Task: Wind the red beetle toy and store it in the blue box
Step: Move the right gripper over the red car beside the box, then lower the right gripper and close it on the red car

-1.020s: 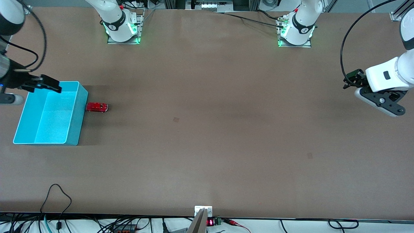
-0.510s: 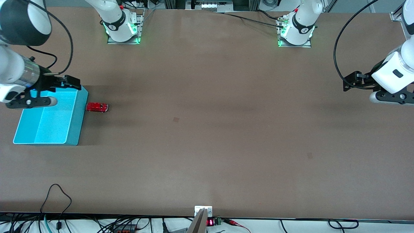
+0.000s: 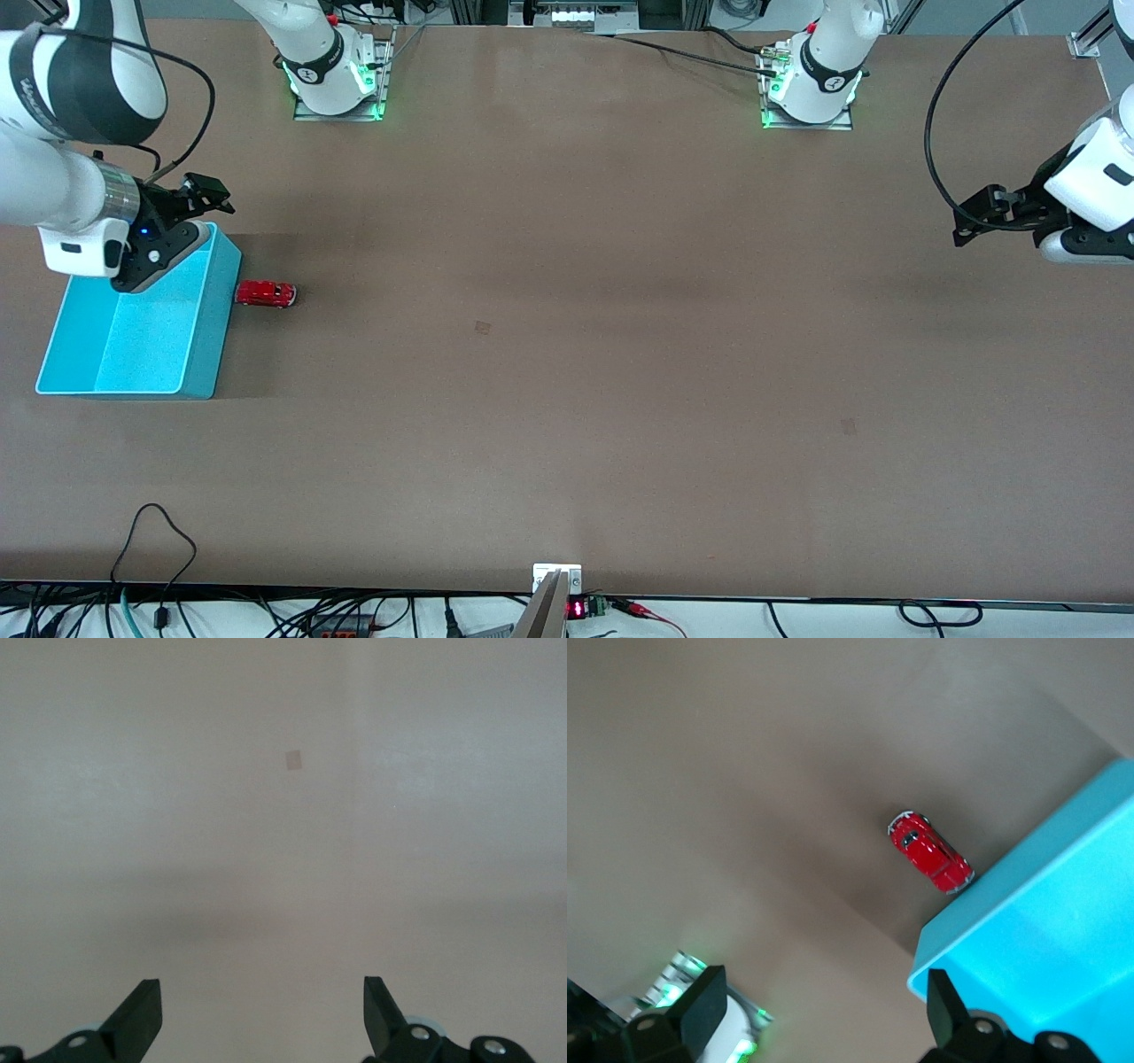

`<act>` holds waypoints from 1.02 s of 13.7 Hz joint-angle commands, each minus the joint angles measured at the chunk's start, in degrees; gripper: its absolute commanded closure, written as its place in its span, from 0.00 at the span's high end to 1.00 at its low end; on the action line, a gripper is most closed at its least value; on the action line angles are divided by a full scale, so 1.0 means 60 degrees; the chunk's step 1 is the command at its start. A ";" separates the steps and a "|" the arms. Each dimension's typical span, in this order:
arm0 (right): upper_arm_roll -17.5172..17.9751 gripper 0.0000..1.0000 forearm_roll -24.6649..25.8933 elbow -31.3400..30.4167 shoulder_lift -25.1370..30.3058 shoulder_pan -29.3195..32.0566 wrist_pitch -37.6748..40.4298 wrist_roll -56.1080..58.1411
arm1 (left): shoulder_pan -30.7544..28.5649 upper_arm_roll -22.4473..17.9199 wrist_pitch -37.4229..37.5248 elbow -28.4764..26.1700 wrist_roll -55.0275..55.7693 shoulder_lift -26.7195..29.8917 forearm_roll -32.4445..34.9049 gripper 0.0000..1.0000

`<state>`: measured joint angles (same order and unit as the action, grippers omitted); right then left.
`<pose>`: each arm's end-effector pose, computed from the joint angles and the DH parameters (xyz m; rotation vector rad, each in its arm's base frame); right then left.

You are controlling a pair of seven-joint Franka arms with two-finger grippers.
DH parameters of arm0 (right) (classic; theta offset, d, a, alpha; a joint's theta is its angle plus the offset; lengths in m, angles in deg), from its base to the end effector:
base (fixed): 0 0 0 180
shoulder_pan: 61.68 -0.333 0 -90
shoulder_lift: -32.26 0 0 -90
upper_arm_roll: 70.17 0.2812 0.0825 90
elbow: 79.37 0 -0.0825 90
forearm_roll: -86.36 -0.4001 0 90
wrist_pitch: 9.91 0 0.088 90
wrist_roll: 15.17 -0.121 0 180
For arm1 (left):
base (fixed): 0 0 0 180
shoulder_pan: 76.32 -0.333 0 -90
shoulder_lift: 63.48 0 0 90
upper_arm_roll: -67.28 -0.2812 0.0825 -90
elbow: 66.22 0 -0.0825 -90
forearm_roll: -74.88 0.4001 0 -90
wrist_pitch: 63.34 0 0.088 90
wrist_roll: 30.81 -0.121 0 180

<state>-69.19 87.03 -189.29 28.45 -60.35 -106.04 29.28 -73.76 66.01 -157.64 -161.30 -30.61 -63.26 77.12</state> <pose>0.5478 -0.0047 0.3807 -2.7815 -1.1318 0.4357 0.5738 -0.0084 0.5411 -3.1024 0.0344 0.0144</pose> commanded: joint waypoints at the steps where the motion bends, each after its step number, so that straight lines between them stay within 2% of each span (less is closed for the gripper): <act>1: 0.0203 1.00 0.0356 -0.1609 0.0605 0.0289 -0.1417 0.1971 | 0.0188 -0.0155 -0.0132 -0.0253 0.0099 0.0197 -0.0094 1.00; 3: 0.0203 1.00 0.0780 -0.2782 0.0884 0.0290 -0.2896 0.3220 | 0.0246 -0.0155 -0.0146 -0.0209 0.0099 0.0197 -0.0094 1.00; 5: 0.0203 1.00 0.1059 -0.3488 0.0870 0.0435 -0.4186 0.4172 | 0.0276 -0.0140 -0.0132 -0.0165 0.0099 0.0197 -0.0094 1.00; 9: 0.0218 1.00 0.1353 -0.4837 0.0374 0.0890 -0.7161 0.6779 | 0.0261 0.0094 -0.0161 -0.0122 0.0157 0.0226 -0.0094 1.00; 14: 0.0218 1.00 0.1353 -0.5058 -0.0579 0.1037 -0.8249 0.7385 | 0.0261 0.0182 -0.0132 -0.0121 0.0231 0.0256 -0.0094 1.00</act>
<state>-69.11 94.42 -219.18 26.06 -55.62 -153.25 72.39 -72.41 67.04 -158.28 -161.59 -29.94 -62.84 77.11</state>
